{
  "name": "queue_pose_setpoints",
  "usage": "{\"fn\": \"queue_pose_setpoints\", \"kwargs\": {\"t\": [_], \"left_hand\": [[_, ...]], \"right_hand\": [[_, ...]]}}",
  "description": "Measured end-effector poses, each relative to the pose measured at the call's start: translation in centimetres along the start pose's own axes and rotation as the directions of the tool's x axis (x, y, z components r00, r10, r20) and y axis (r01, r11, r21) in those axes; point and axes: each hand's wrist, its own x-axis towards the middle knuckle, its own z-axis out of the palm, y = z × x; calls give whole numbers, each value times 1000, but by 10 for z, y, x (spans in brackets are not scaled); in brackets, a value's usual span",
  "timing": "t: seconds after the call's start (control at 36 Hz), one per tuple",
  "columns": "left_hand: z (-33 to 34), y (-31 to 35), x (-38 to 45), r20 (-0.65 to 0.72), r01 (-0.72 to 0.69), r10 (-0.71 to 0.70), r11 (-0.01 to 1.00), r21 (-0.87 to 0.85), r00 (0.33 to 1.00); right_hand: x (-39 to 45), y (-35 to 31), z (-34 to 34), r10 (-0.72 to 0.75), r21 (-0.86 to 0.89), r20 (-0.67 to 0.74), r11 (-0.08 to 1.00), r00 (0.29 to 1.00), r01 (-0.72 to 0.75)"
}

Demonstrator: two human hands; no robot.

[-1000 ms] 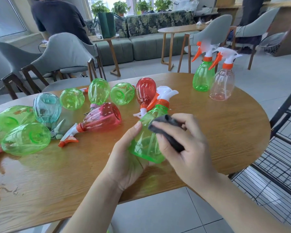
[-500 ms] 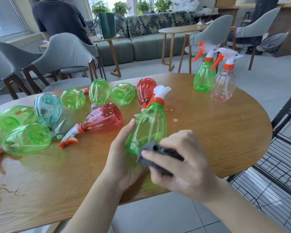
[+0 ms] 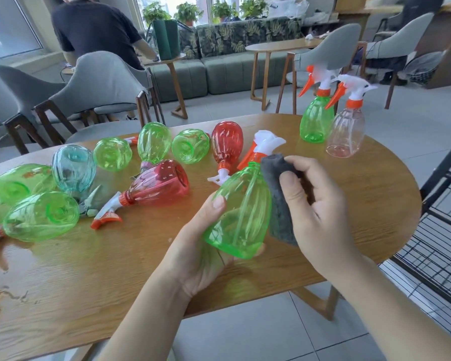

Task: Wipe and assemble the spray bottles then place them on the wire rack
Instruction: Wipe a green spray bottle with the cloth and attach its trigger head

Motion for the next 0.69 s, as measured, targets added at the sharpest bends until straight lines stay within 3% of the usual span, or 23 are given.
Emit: {"fn": "queue_pose_setpoints", "kwargs": {"t": [0.14, 0.25, 0.44, 0.64, 0.69], "left_hand": [[0, -1, 1, -47, -18, 18, 1000, 2, 999], [1, 0, 2, -95, -48, 48, 999, -3, 994], [1, 0, 1, -52, -22, 23, 1000, 14, 998], [-2, -1, 0, -36, -16, 17, 999, 33, 999], [-2, -1, 0, -41, -14, 15, 1000, 27, 999]], "right_hand": [[6, -2, -7, 39, -3, 47, 999, 998, -39], [9, -14, -16, 111, 119, 81, 986, 991, -120], [6, -15, -4, 195, 177, 49, 964, 980, -200], [3, 4, 3, -44, -247, -7, 968, 999, 41], [0, 0, 5, -67, -258, 4, 964, 998, 66]]}}
